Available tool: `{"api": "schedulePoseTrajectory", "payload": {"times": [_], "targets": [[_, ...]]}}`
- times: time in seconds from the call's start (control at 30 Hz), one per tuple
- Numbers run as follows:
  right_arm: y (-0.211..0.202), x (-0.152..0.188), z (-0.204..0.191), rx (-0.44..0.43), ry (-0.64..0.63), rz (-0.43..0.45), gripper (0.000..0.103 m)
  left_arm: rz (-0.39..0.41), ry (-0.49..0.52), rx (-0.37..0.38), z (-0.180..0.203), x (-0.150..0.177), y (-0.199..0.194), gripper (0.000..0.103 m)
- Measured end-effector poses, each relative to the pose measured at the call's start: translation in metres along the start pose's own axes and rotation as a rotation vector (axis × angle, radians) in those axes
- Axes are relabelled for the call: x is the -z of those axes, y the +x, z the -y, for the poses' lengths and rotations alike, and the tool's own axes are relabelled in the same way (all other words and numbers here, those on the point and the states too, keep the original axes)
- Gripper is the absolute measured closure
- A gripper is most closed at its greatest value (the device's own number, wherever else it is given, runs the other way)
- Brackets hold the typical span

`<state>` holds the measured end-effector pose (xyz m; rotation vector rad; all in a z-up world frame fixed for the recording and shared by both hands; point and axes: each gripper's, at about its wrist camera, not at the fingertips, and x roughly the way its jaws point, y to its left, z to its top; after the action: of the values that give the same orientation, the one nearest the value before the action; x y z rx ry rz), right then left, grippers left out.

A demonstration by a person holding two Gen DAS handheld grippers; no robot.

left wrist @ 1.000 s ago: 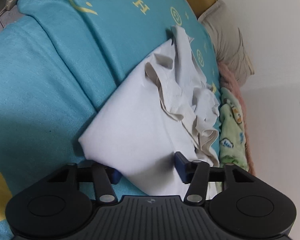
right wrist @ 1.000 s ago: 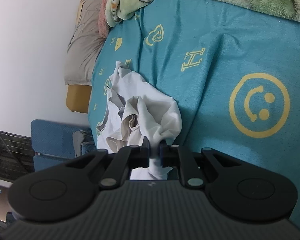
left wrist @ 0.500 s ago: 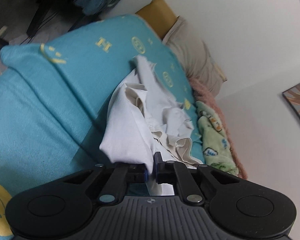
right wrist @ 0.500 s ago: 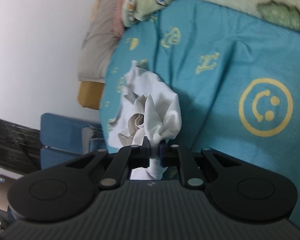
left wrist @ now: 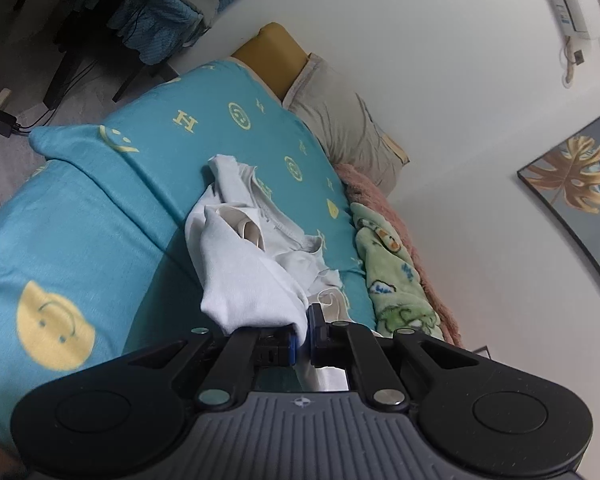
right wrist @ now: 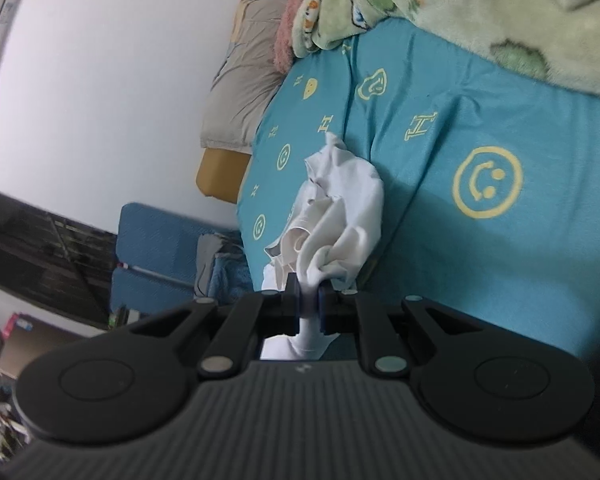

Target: Fold clothes

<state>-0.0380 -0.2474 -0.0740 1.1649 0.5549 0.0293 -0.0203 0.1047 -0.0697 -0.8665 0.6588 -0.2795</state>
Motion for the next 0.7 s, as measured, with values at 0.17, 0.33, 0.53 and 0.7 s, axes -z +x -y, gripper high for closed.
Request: {"api": "schedulePoseTrajectory", "payload": {"times": [0.17,0.33,0.53,0.7], "targets": [[-0.043,0.013,-0.009,-0.011,-0.039,0.013,0.092,-0.005,-0.013,0.046,0.008,0.016,-0.043,0.097],[-0.058,0.007,-0.02,-0.031,-0.042,0.041,0.092,-0.006,-0.032,0.101,0.015,0.012,-0.047,0.097],[0.004,-0.029,-0.048,0.024,-0.023,0.005,0.092,-0.04,-0.111,0.016,0.021,-0.031,0.013,0.097],[0.074,-0.053,-0.069,0.102,-0.043,-0.002,0.091,-0.068,-0.091,-0.103,0.028,-0.077,0.083,0.096]]}}
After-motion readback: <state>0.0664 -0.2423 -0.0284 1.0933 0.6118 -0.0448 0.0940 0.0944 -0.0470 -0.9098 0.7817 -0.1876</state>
